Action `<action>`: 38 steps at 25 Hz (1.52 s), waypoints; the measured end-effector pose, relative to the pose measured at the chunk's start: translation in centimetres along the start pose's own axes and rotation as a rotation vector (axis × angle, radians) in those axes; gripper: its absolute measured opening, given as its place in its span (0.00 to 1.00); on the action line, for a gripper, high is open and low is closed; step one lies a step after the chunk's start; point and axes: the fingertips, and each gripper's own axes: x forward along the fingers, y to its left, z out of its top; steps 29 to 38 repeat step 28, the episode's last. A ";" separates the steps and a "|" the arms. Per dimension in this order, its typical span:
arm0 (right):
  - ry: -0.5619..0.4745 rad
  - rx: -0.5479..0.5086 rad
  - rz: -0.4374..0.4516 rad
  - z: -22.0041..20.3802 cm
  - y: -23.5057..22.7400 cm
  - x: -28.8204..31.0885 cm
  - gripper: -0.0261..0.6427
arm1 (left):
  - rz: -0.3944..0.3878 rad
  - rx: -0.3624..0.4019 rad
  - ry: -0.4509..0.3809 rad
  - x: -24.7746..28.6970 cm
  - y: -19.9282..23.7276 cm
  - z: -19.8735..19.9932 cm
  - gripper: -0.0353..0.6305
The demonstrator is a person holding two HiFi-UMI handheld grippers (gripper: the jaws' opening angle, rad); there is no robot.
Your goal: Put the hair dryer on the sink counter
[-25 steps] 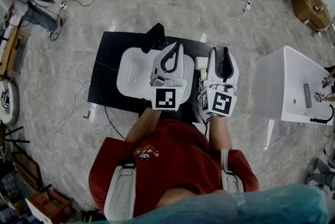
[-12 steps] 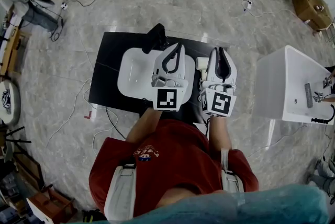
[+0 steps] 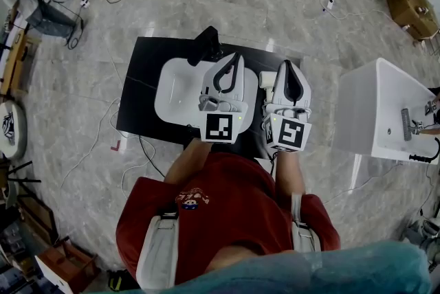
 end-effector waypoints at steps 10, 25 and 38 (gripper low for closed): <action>0.015 -0.015 0.028 -0.4 0.8 0.1 0.04 | -0.045 0.085 0.063 -0.8 1.0 -1.6 0.05; 0.039 -0.022 0.021 -1.6 0.8 -0.1 0.04 | -0.045 0.102 0.077 -1.5 1.0 -2.4 0.05; 0.053 -0.020 0.023 -2.1 0.9 -0.1 0.04 | -0.025 0.061 0.063 -1.6 1.2 -2.4 0.05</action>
